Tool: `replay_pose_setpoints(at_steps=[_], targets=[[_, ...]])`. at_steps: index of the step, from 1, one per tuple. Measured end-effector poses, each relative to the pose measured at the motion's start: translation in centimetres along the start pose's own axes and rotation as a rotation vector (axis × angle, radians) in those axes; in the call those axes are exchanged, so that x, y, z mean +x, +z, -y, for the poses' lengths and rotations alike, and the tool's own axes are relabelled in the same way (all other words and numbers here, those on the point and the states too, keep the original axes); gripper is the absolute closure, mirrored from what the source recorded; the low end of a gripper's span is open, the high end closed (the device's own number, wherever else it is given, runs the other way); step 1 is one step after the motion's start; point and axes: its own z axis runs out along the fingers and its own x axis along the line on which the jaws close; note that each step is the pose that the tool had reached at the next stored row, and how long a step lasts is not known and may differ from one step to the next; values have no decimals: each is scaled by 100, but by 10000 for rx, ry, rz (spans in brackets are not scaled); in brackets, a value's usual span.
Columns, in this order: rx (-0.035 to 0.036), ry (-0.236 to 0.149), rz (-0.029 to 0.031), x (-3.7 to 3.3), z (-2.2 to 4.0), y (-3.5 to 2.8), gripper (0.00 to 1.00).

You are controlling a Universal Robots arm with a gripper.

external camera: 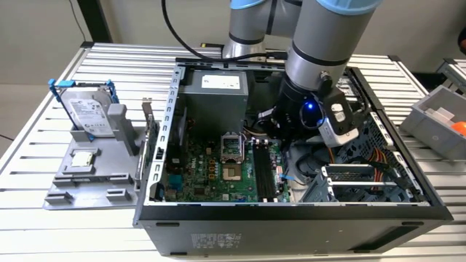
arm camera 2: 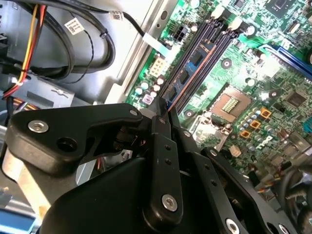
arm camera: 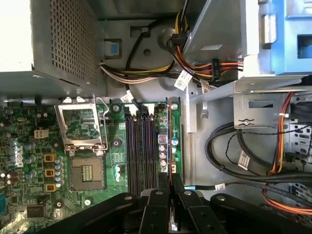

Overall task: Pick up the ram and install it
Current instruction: 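Insert the ram into the slot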

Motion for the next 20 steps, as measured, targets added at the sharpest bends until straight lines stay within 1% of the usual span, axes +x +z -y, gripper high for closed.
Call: replay_pose_setpoints(at_steps=[9,20], targets=[[41,-37,1,2,4,115,100],[50,-41,2,5,9,272,100]])
